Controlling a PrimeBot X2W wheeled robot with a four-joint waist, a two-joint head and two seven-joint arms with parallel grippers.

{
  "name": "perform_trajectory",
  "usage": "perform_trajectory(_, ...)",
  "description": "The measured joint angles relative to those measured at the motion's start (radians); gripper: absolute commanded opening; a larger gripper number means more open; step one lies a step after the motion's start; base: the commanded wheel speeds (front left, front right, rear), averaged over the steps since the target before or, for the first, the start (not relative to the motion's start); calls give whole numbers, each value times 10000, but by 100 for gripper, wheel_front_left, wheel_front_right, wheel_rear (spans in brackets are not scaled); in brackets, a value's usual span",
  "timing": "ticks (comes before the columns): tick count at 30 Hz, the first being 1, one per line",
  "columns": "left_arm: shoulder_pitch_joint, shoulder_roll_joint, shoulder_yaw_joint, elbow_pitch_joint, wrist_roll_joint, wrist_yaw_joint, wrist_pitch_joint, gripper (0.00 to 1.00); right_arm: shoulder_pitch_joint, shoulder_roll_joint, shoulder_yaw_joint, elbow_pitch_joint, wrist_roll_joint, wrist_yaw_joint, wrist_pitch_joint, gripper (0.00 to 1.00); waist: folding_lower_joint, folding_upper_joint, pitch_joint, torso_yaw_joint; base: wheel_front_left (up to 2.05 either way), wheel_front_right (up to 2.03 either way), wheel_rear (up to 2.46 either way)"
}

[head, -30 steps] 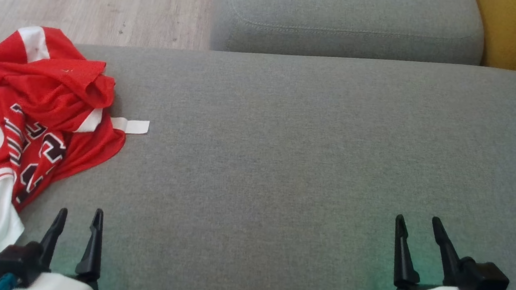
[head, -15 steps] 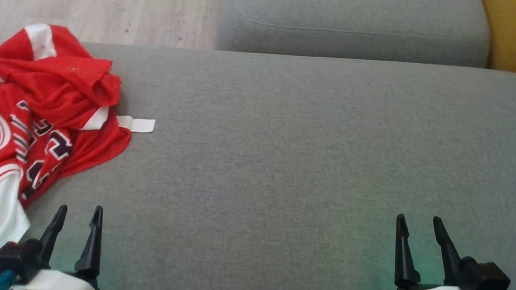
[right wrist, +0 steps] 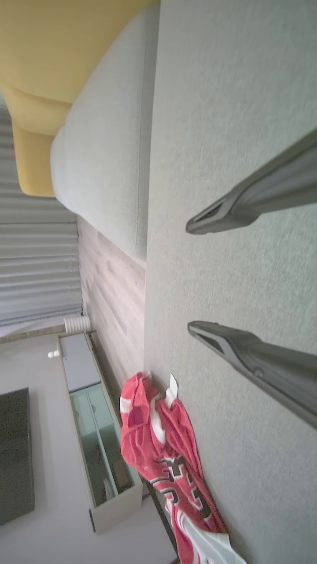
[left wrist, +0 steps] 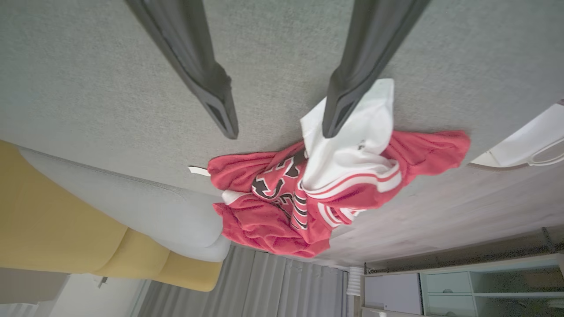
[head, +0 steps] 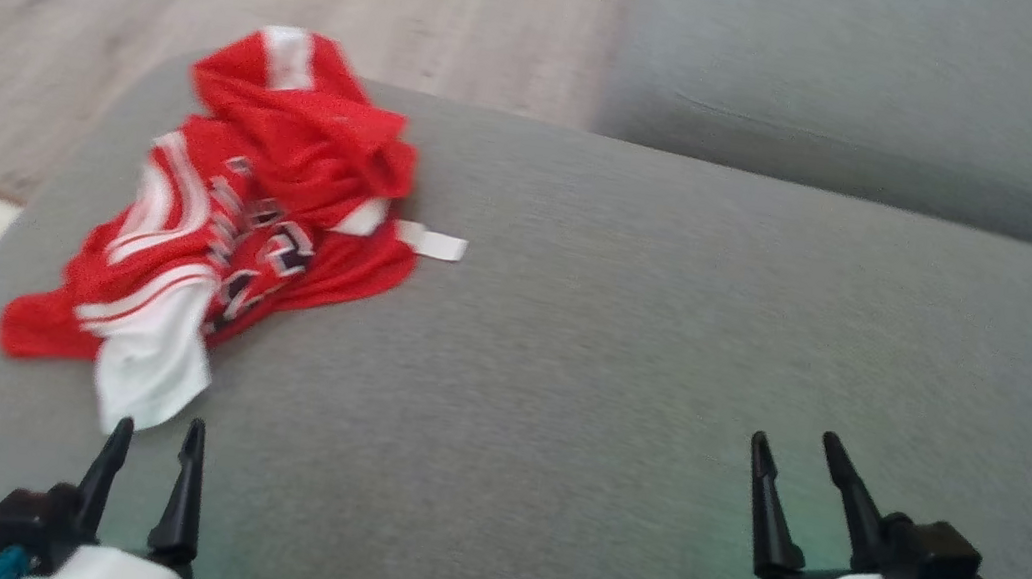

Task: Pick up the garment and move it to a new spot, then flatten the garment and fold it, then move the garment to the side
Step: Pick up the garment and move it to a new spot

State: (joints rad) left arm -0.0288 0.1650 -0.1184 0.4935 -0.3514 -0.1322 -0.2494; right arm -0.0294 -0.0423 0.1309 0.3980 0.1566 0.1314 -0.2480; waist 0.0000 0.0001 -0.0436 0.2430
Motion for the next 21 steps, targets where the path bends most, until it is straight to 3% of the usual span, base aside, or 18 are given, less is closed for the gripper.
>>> perform_trajectory(7,340,107,125,-226,-234,0,0,100,-13,0,470,104,21,0,0,100,0,0,-180,980,0,0,0)
perform_trajectory(12,167,280,134,-617,-823,0,109,100,-55,2,594,105,-19,0,0,100,0,0,20,946,0,0,0)
perform_trajectory(21,-2004,1369,301,-1902,-2640,0,2439,100,-1012,-21,420,-242,-671,0,0,100,2,0,1344,613,0,0,0)
